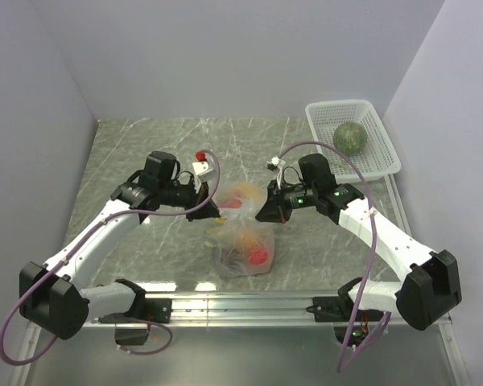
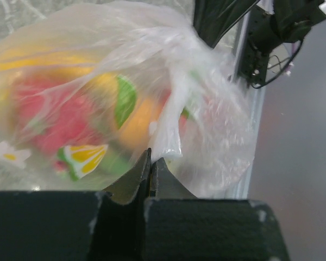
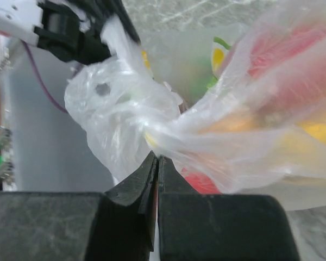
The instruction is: Place the fake fruits into the plastic bag and tie a complex knot
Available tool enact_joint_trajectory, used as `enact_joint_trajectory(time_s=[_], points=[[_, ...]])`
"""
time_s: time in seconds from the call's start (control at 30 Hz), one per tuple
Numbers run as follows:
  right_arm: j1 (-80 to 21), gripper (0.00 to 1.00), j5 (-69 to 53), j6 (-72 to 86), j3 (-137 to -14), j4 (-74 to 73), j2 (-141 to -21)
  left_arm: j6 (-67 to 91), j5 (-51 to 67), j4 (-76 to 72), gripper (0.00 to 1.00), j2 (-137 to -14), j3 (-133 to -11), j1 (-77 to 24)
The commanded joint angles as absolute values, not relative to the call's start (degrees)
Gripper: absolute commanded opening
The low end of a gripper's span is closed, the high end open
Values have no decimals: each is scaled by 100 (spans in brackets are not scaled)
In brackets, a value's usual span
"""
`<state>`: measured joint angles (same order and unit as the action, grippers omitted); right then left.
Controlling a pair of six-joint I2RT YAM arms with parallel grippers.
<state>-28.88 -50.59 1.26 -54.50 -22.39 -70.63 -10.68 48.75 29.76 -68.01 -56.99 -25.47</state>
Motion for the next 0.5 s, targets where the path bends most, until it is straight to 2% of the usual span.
enact_joint_trajectory(time_s=[0.0, 0.23, 0.47], points=[[-2488, 0, -4905, -930, -5686, -3513, -6935, -1266, 4456, 3269, 1, -6688, -5792, -2058], [-2198, 0, -4624, -2029, -5959, -4288, -6952, -1520, 4254, 3489, 0, -6592, -5634, -1855], [-1653, 0, -4674, -2355, -6335, -4561, -6820, -2065, 4175, 3884, 0, -6513, -5318, -1679]])
